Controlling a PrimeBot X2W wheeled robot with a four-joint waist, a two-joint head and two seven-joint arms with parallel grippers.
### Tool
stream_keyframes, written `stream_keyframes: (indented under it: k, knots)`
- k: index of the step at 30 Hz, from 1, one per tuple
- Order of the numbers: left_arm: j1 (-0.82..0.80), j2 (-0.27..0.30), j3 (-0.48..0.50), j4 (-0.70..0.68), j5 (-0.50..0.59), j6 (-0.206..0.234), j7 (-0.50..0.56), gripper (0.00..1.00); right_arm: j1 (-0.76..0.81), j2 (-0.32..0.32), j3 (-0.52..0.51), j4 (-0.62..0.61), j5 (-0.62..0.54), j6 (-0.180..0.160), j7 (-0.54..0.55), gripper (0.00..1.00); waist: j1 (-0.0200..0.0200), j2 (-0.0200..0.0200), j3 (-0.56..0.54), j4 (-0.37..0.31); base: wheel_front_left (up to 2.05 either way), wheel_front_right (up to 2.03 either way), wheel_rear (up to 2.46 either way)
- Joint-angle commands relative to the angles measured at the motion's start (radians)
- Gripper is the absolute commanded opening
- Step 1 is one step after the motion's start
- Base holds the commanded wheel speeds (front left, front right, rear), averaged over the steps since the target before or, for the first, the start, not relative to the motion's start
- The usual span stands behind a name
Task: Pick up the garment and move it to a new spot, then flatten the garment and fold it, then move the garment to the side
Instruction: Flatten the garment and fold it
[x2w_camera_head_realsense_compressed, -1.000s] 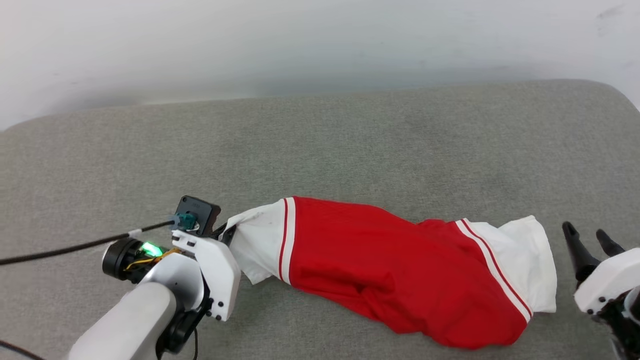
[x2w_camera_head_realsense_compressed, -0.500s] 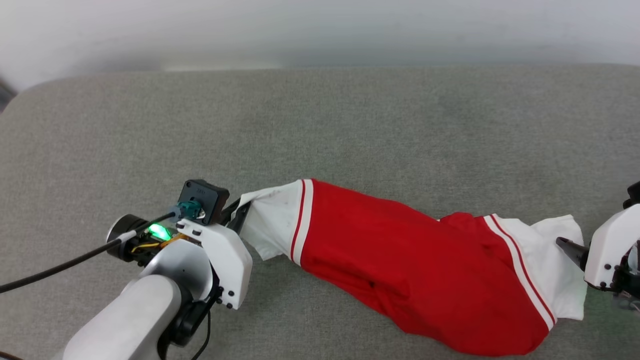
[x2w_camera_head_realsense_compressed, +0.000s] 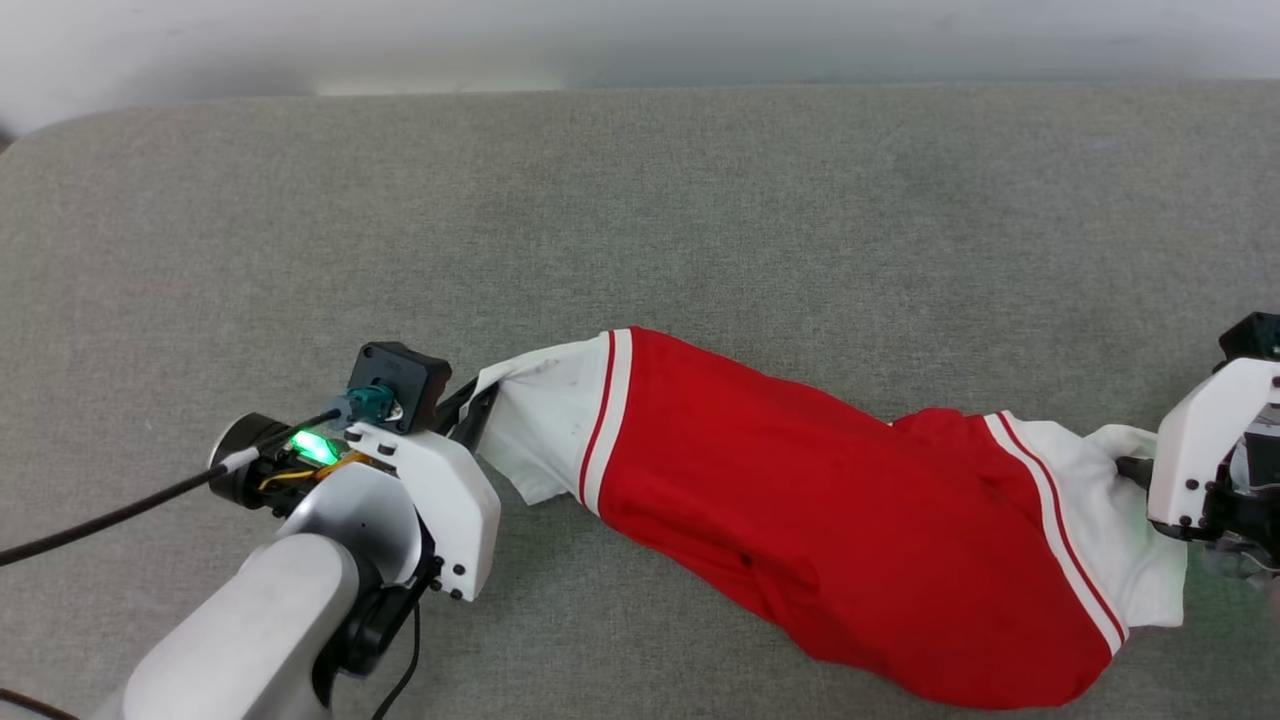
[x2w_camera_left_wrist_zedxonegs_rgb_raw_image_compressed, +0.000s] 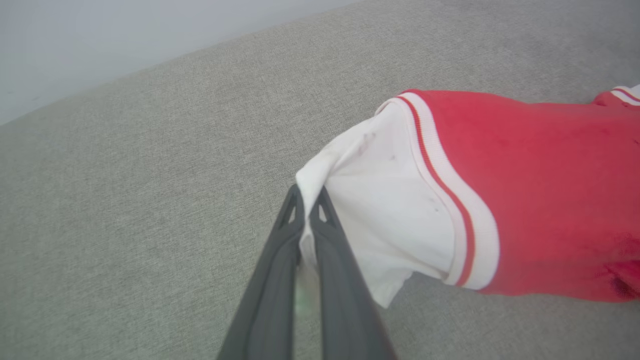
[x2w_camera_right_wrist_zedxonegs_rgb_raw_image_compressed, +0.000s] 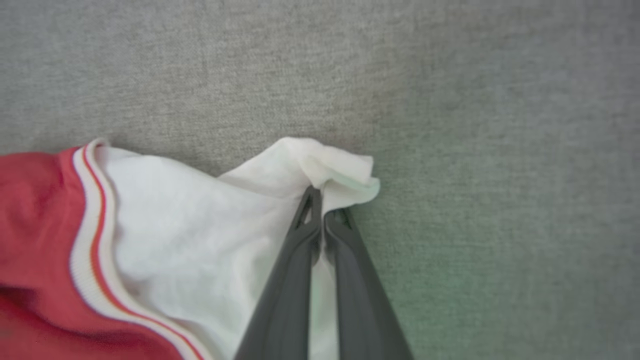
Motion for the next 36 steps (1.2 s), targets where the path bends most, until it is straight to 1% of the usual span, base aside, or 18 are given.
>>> stream_keyframes:
  k: [1, 5, 8, 13, 17, 25, 29, 33, 36]
  knots:
    - [-0.007, 0.004, 0.004, 0.003, -0.002, -0.004, -0.006, 0.0, 0.032, 0.041, 0.034, 0.039, 0.004, 0.001, 0.011, 0.0, 0.0, -0.0001, -0.006, -0.004, 0.0, 0.0, 0.0]
    - [-0.018, 0.005, 0.019, 0.013, -0.008, -0.002, -0.023, 0.0, -0.024, 0.012, 0.05, -0.003, 0.001, 0.001, -0.031, 0.0, 0.0, -0.0001, -0.031, -0.014, 0.0, 0.0, 0.0]
    - [-0.045, 0.009, 0.034, 0.023, -0.006, -0.006, -0.037, 0.0, -0.071, -0.02, 0.053, -0.047, -0.019, 0.0, -0.091, 0.0, 0.0, -0.0001, -0.056, -0.023, 0.0, 0.0, 0.0]
    - [-0.125, 0.01, 0.076, 0.07, -0.015, -0.022, -0.057, 0.0, -0.156, -0.024, 0.037, -0.071, -0.062, 0.0, -0.176, 0.0, 0.0, -0.0001, -0.093, -0.039, 0.0, 0.0, 0.0]
    - [-0.233, -0.003, 0.097, 0.138, -0.008, -0.051, -0.074, 0.0, -0.254, -0.013, 0.02, -0.056, -0.103, 0.0, -0.222, 0.0, 0.0, -0.0001, -0.112, -0.048, 0.0, 0.0, 0.0]
    - [-0.498, -0.072, 0.132, 0.359, -0.013, -0.123, -0.109, 0.0, -0.499, 0.024, 0.01, 0.016, -0.181, 0.0, -0.335, 0.0, 0.0, -0.0001, -0.117, -0.065, 0.0, 0.0, 0.0]
    - [-0.635, -0.103, 0.158, 0.475, -0.001, -0.138, -0.162, 0.0, -0.632, 0.05, 0.014, 0.067, -0.214, 0.0, -0.408, 0.0, 0.0, -0.0001, -0.091, -0.075, 0.0, 0.0, 0.0]
    - [-0.774, -0.104, 0.178, 0.562, 0.025, -0.145, -0.212, 0.0, -0.775, 0.076, 0.012, 0.11, -0.238, 0.0, -0.486, 0.0, 0.0, -0.0001, -0.04, -0.091, 0.0, 0.0, 0.0]
    - [-0.868, -0.101, 0.176, 0.616, 0.054, -0.157, -0.246, 0.0, -0.872, 0.096, 0.011, 0.145, -0.256, 0.0, -0.545, 0.0, 0.0, -0.0001, 0.0, -0.099, 0.0, 0.0, 0.0]
